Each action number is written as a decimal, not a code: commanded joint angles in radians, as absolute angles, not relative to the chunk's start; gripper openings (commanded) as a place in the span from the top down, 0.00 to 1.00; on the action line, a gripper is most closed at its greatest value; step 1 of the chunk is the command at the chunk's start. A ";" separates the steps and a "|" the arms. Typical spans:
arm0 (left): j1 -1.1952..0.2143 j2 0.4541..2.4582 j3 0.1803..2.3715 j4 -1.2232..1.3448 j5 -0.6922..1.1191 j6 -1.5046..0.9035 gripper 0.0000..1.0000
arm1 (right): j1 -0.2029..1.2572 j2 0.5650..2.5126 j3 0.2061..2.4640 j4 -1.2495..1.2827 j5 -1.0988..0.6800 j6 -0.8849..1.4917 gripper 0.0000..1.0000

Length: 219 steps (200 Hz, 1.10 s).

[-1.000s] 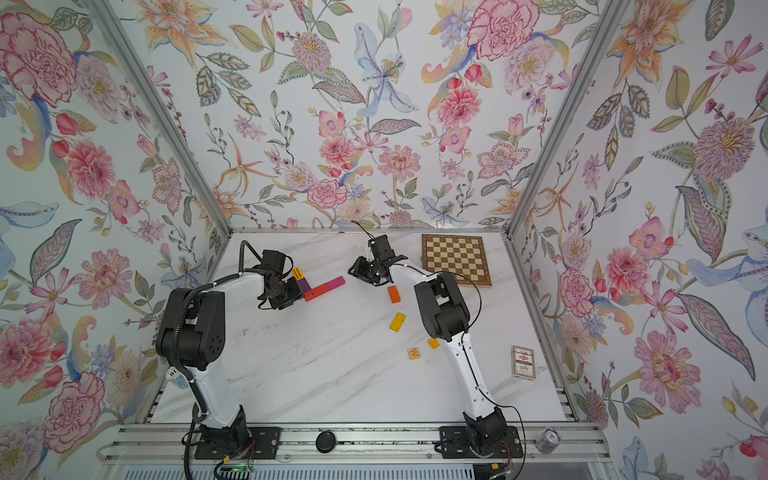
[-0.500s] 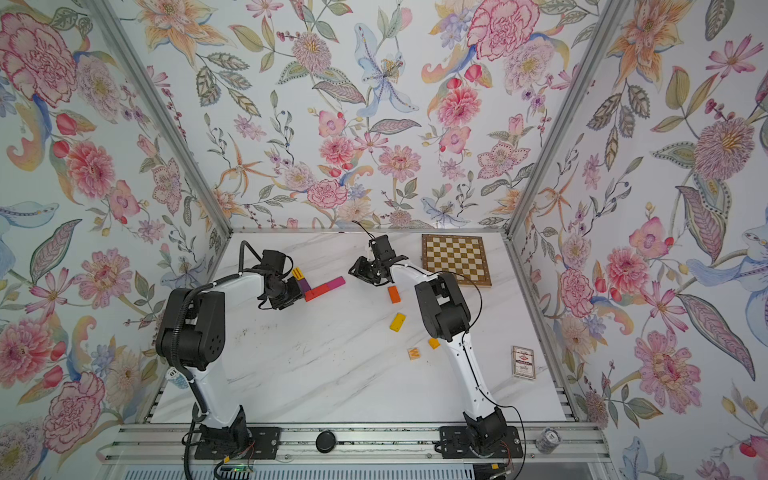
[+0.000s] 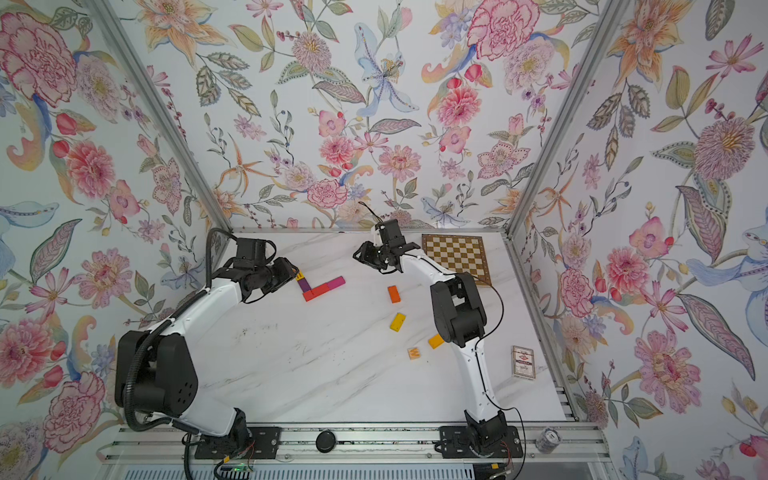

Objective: Assemble the letter v with building blocks
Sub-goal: Adjust the building block at the center of the board, then pick up the building block from the center of the board.

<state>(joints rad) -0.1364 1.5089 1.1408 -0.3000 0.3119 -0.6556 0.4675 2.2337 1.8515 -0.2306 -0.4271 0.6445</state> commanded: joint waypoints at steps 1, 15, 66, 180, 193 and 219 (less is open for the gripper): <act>-0.135 1.423 1.089 -0.198 0.363 -0.679 0.48 | 0.448 2.131 1.795 -0.346 -0.335 0.528 0.53; -0.136 1.373 1.062 -0.155 0.373 -0.681 0.48 | 0.439 2.088 1.759 -0.404 -0.268 0.483 0.51; -0.151 1.235 0.981 -0.080 0.395 -0.667 0.46 | 0.414 2.050 1.665 -0.561 -0.084 0.363 0.44; -0.201 1.207 0.900 -0.059 0.376 -0.686 0.46 | 0.460 2.161 1.639 -0.602 -0.012 0.339 0.42; -0.205 1.209 0.900 -0.060 0.372 -0.685 0.46 | 0.465 2.162 1.633 -0.601 -0.015 0.340 0.42; -0.212 1.216 0.899 -0.059 0.367 -0.687 0.46 | 0.477 2.175 1.623 -0.600 -0.019 0.339 0.42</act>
<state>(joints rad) -0.2016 1.2118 0.9138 -0.0803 0.3813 -0.6792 0.4656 2.1548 1.6405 -0.5804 -0.0330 0.3511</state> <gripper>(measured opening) 0.539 0.578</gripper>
